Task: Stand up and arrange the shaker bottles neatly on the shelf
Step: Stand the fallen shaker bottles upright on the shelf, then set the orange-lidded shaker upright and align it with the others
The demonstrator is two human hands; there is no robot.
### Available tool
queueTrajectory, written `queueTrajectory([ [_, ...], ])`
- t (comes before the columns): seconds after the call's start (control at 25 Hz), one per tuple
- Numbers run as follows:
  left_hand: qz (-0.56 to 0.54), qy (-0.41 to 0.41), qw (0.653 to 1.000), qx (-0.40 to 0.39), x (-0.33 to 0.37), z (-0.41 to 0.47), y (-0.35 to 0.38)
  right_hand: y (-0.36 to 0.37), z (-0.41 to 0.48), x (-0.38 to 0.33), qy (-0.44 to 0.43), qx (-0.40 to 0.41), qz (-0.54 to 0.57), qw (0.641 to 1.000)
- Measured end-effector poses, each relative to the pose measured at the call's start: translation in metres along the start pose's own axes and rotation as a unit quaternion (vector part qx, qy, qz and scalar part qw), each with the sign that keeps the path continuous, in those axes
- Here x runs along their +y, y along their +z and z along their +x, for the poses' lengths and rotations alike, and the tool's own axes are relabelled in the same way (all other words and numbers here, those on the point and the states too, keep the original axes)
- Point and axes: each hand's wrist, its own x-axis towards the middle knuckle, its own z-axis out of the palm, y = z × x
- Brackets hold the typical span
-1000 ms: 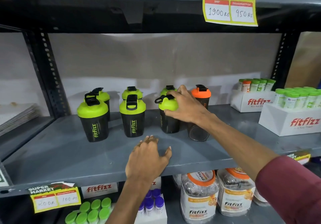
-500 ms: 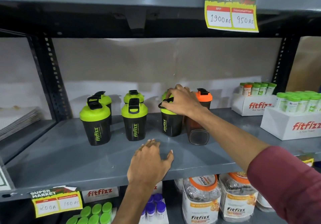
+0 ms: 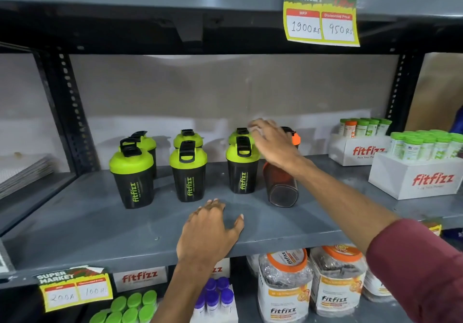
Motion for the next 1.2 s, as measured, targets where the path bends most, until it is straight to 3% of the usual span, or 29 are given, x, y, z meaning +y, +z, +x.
queueTrajectory([
  [0.08, 0.008, -0.001, 1.0, -0.003, 0.002, 0.002, -0.001, -0.008, -0.005, 0.023, 0.072, 0.038, -0.057, 0.995],
  [0.16, 0.006, -0.002, 1.0, -0.018, 0.008, 0.004, -0.002, -0.009, -0.01, 0.046, 0.162, -0.043, -0.12, 0.978],
  [0.24, -0.026, 0.003, 0.998, -0.05, 0.021, 0.008, -0.001, -0.003, -0.016, 0.064, 0.225, -0.138, -0.068, 0.962],
  [0.32, -0.041, 0.025, 0.996, -0.078, 0.04, 0.01, 0.004, 0.001, -0.019, 0.075, 0.252, -0.157, 0.062, 0.953],
  [0.44, -0.028, 0.05, 0.996, -0.067, 0.059, 0.01, 0.012, -0.003, -0.02, 0.088, 0.228, -0.123, 0.135, 0.956],
  [0.64, 0.008, 0.066, 0.997, -0.033, 0.058, 0.008, 0.02, -0.029, -0.024, 0.105, 0.109, -0.021, 0.158, 0.981],
  [0.76, 0.015, 0.075, 0.997, -0.029, 0.056, 0.009, 0.025, -0.026, -0.031, 0.113, 0.048, -0.005, 0.155, 0.987],
  [0.92, 0.015, 0.077, 0.997, -0.027, 0.055, 0.008, 0.028, -0.024, -0.03, 0.123, 0.043, -0.03, 0.171, 0.984],
  [1.0, 0.016, 0.078, 0.996, -0.025, 0.055, 0.009, 0.029, -0.028, -0.026, 0.119, 0.063, -0.045, 0.135, 0.988],
  [1.08, 0.018, 0.079, 0.996, -0.022, 0.055, 0.009, 0.03, -0.034, -0.021, 0.11, 0.084, 0.014, 0.068, 0.994],
  [1.2, 0.012, 0.081, 0.996, -0.022, 0.054, 0.01, 0.032, -0.052, -0.009, 0.081, 0.042, 0.081, -0.114, 0.989],
])
